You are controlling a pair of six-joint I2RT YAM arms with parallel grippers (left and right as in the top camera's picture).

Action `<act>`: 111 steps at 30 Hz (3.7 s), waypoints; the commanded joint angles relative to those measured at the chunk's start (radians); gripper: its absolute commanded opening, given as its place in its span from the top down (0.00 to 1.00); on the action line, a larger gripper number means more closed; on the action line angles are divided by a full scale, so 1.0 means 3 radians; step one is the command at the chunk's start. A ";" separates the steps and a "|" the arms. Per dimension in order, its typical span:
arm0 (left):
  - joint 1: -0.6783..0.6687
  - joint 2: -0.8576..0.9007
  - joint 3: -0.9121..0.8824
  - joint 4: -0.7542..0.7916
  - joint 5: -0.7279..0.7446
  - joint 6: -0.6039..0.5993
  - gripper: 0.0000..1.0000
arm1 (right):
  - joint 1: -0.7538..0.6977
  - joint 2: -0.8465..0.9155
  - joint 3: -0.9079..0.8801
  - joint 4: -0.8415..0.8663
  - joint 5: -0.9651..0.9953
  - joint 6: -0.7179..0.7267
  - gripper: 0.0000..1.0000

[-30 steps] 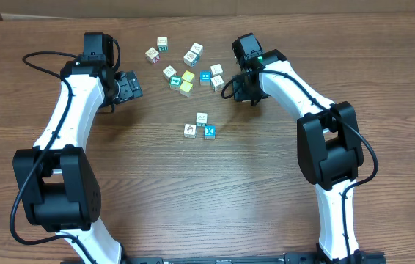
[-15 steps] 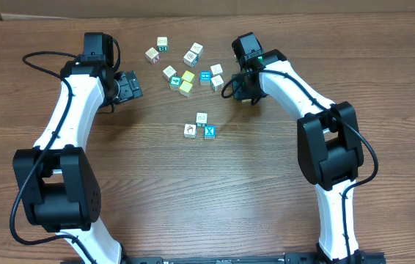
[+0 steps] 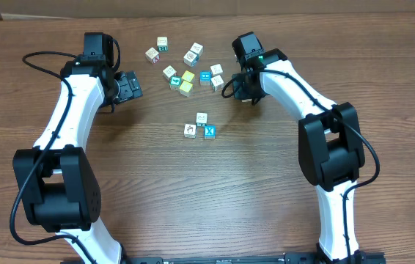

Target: Form a circle

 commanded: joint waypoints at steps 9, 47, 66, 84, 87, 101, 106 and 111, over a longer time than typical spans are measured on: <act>-0.0023 0.0023 0.0050 -0.0008 -0.0041 0.0005 0.00 | 0.0221 -0.1073 0.0098 -0.0501 0.0010 0.0074 0.75; -0.0023 0.0023 0.0050 -0.0008 -0.0041 0.0005 0.01 | 0.1012 -0.1189 -0.0680 -0.1356 -0.0645 0.1175 0.72; -0.0023 0.0023 0.0050 -0.0008 -0.0041 0.0005 0.01 | 0.1488 -0.1179 -0.1459 -0.0010 -0.0544 0.1811 0.73; -0.0023 0.0023 0.0050 -0.0009 -0.0041 0.0005 0.01 | 0.1718 -0.1088 -0.1631 0.0519 0.0359 0.1920 0.76; -0.0023 0.0023 0.0050 -0.0008 -0.0041 0.0005 0.00 | 0.1718 -0.1087 -0.1662 0.0558 0.0360 0.1920 0.76; -0.0023 0.0023 0.0050 -0.0009 -0.0041 0.0005 0.00 | 0.1706 -0.0814 -0.1675 0.0735 0.0375 0.1907 0.72; -0.0022 0.0023 0.0050 -0.0008 -0.0041 0.0005 0.00 | 0.1699 -0.0814 -0.1675 0.0765 0.0398 0.1907 0.66; -0.0022 0.0023 0.0050 -0.0008 -0.0041 0.0005 0.00 | 0.1699 -0.0814 -0.1675 0.0760 0.0395 0.1907 0.46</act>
